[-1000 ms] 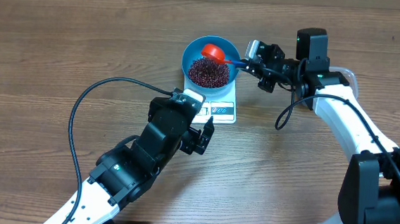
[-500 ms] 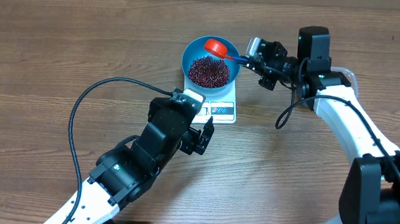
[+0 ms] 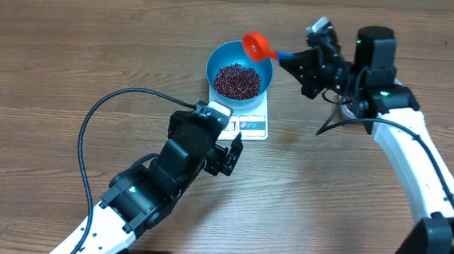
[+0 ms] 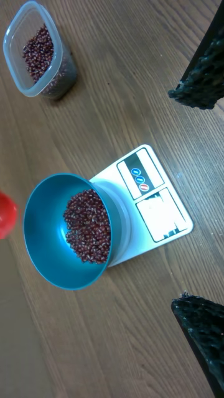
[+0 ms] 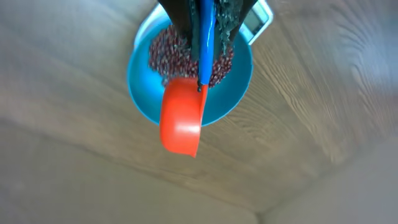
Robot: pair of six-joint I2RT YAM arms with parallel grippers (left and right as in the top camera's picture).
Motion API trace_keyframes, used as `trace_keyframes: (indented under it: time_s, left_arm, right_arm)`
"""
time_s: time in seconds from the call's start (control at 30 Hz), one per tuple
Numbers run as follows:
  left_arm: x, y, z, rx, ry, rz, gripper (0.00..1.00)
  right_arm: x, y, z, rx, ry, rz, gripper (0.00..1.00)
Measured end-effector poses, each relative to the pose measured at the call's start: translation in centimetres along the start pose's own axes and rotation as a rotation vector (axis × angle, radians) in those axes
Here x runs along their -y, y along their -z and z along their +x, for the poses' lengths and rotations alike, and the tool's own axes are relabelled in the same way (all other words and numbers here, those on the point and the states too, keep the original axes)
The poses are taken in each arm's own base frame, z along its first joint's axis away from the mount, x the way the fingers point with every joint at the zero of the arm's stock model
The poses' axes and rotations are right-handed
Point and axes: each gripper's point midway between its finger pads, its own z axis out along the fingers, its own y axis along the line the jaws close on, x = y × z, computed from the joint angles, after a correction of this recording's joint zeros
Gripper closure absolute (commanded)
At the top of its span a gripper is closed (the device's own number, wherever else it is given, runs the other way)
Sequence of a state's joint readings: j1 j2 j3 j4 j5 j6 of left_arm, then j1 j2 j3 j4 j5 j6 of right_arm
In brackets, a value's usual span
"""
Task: Scoop item into bowl and weigh 150g on scale
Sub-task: 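Move the empty scoop back right over the bean tub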
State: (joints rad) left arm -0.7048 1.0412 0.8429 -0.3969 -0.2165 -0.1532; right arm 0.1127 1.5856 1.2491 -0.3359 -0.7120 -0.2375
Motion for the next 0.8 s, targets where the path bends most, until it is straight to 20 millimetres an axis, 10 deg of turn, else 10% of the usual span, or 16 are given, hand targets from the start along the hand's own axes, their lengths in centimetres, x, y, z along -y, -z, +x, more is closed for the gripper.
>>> trace_keyframes:
  time_s: [0.33, 0.8]
  left_arm:
    - [0.0, 0.0, 0.2, -0.006, -0.001, -0.001, 0.0]
    - [0.0, 0.0, 0.2, -0.007, -0.001, -0.001, 0.0]
  right_arm:
    - [4.6, 10.0, -0.2, 0.055, -0.307, 0.226, 0.96]
    - [10.5, 16.8, 9.2, -0.19, -0.588, 0.636, 0.96]
